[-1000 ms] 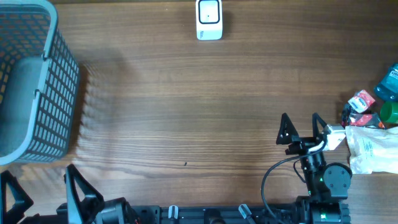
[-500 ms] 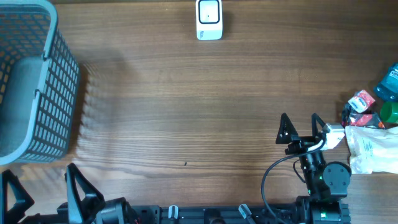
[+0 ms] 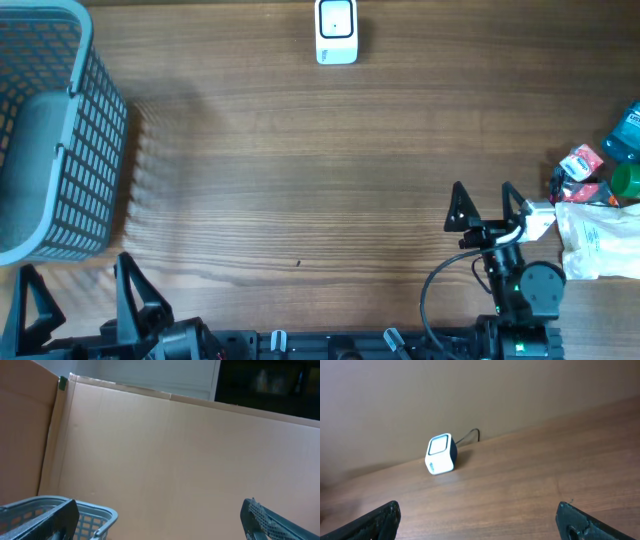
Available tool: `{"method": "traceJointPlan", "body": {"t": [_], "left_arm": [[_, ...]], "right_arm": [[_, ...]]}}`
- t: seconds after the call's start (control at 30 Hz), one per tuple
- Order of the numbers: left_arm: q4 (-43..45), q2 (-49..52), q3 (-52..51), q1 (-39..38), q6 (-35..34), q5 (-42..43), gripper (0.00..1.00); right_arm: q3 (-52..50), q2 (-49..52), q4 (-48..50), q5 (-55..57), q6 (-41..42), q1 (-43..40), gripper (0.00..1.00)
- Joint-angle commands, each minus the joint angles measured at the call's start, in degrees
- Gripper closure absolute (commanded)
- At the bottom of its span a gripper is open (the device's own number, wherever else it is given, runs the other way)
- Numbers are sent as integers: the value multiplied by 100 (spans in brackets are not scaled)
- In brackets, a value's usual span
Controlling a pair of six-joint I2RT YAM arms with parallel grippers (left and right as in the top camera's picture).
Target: Scan the item barcode
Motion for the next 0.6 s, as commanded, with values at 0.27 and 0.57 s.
{"method": "traceJointPlan", "body": {"t": [0.27,0.57], "left_arm": [[-586,-52,-15,42,-52,46,0],[-1300,-52,-15,42,-57,651,0]], "right_arm": [[-4,-173,7,116,22,-22,0],[-4,-173,7,116,22,-22,0]]}}
